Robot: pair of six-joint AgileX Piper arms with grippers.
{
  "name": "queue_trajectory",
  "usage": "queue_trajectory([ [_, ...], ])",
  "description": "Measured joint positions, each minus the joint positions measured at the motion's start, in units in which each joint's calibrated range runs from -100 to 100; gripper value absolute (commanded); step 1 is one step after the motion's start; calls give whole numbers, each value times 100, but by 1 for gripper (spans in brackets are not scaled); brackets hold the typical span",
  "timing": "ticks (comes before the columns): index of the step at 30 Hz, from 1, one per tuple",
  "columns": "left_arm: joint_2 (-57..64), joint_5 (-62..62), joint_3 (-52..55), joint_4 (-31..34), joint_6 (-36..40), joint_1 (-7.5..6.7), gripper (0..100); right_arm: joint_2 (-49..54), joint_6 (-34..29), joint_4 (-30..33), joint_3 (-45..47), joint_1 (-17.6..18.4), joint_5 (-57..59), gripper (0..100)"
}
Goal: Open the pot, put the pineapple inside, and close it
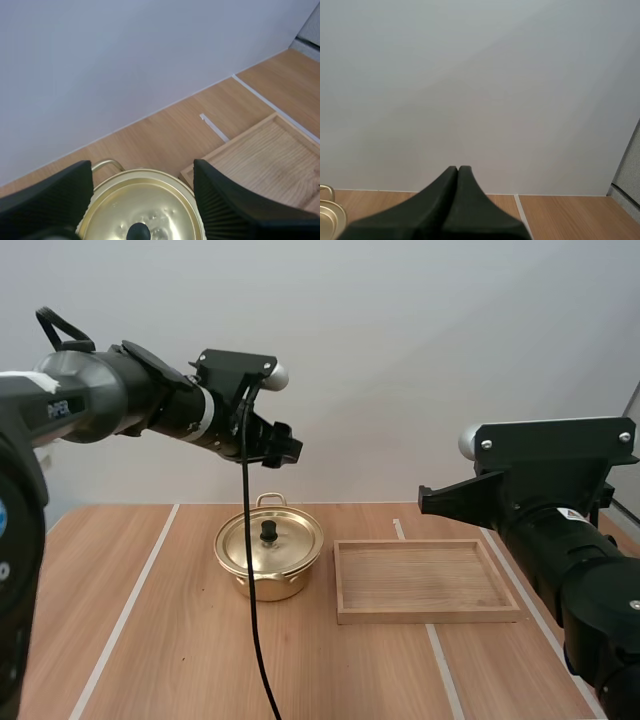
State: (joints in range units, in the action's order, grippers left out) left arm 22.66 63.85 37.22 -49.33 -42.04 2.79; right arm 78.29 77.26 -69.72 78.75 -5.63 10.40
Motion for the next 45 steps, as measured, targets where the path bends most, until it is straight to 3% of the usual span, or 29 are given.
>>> queue_trajectory([
  [8,1488,-823,-15,15,143,0,89,0,0,0,0,0,0,0],
  [14,1901,-1102,-15,172,285,0,89,0,0,0,0,0,0,0],
  [21,3024,-1718,-15,661,1005,0,87,0,0,0,0,0,0,0],
  [24,3515,-1756,212,1447,1585,0,65,0,0,0,0,0,0,0],
  [29,4225,-1756,560,2247,2189,0,2,0,0,0,0,0,0,0],
  [35,5245,-1756,801,2335,2381,0,0,0,0,-113,0,0,0,0],
  [45,6706,-1731,1594,2544,2412,0,0,0,-11,-825,0,0,0,0],
])
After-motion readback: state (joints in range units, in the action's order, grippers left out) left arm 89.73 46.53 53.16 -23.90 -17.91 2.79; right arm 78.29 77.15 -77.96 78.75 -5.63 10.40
